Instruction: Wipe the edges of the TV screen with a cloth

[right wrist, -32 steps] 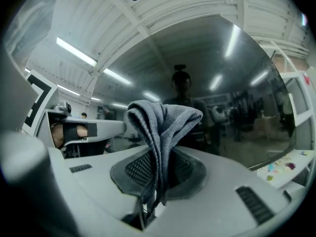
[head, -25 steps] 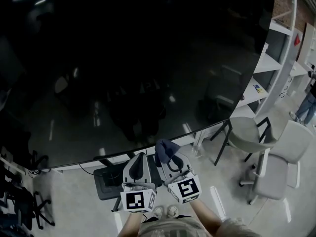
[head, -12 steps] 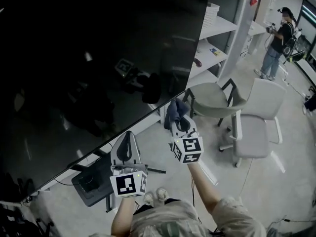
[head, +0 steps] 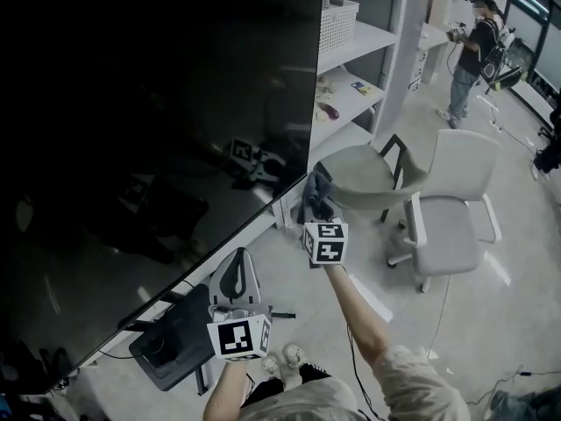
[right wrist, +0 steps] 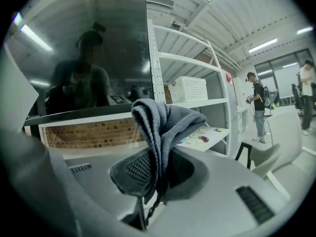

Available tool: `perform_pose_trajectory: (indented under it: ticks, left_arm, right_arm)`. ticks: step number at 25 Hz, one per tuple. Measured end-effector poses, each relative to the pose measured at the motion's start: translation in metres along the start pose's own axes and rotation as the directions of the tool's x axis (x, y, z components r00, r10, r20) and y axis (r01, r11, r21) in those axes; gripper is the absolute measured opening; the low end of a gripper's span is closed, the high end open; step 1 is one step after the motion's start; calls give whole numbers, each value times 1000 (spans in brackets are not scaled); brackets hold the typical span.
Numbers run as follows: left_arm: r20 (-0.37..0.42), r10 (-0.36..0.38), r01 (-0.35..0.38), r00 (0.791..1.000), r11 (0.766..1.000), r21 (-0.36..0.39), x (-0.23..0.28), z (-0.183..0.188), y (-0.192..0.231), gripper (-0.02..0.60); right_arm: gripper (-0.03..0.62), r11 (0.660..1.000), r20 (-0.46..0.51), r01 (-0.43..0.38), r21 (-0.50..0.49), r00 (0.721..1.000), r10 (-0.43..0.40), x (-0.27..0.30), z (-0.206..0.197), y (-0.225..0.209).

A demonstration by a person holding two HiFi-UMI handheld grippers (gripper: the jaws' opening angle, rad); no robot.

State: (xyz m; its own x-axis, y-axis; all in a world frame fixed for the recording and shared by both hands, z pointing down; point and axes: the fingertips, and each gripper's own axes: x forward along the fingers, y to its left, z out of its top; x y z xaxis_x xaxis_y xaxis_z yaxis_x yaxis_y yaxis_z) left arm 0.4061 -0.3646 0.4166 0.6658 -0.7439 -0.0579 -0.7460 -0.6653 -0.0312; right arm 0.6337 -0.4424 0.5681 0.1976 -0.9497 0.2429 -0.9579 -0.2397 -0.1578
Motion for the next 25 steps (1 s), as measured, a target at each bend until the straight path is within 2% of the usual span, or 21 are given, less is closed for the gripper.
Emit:
perform_pose_trajectory:
  ticks: [5,11,19,25]
  left_arm:
    - [-40,12,-12,999,1000,8,-2,-16,9,14]
    - [-64,30,-30,998,1000,1,-1,-25,21,15]
    - [-63,63,-64,996,998,-8,-7,-29,31,14]
    - [-58,100,-102,993,994,-26,-15,-33,37,14]
  right_arm:
    - [49,992,37,-67,-104,997,72,16,13,20]
    - [49,961,82,-108,-254,988,132,20,34,49]
    - [49,944,90,-88,-319,988,123,14,35,54]
    - [49,921,83,-106,-375,986,147,9,30,64]
